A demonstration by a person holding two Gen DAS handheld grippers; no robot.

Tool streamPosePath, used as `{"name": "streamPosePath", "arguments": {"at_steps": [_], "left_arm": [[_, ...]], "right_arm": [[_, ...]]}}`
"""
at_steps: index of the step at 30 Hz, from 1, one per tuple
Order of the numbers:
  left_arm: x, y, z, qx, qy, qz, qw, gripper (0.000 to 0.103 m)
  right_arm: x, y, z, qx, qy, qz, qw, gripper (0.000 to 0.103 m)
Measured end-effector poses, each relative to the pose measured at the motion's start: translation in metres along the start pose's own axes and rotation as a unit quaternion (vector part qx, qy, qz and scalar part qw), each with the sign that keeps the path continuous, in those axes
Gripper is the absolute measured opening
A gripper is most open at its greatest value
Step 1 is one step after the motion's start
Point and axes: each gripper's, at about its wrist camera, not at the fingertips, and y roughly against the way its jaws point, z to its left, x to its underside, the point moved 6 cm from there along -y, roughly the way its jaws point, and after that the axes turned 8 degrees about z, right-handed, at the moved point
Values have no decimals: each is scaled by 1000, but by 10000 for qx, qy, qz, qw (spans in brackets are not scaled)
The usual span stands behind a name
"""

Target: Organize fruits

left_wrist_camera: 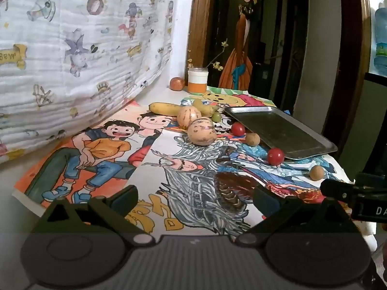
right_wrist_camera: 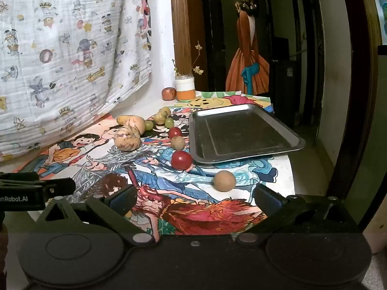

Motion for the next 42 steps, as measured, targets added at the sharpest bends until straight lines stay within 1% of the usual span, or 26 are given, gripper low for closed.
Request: {"name": "streamPosePath", "arguments": {"at_steps": [15, 16, 42], "left_arm": [[8, -1, -2, -41, -26, 36, 10000, 103], [4, -3, 0, -33, 0, 74, 10000, 103], [3, -4, 0, -33, 8, 105, 9999, 103]], "right_arm": [[0, 0, 0, -3, -3, 39, 10000, 103], [0, 0, 0, -1, -3, 38, 10000, 103], [0, -2, 0, -1, -3, 50, 10000, 103]]}}
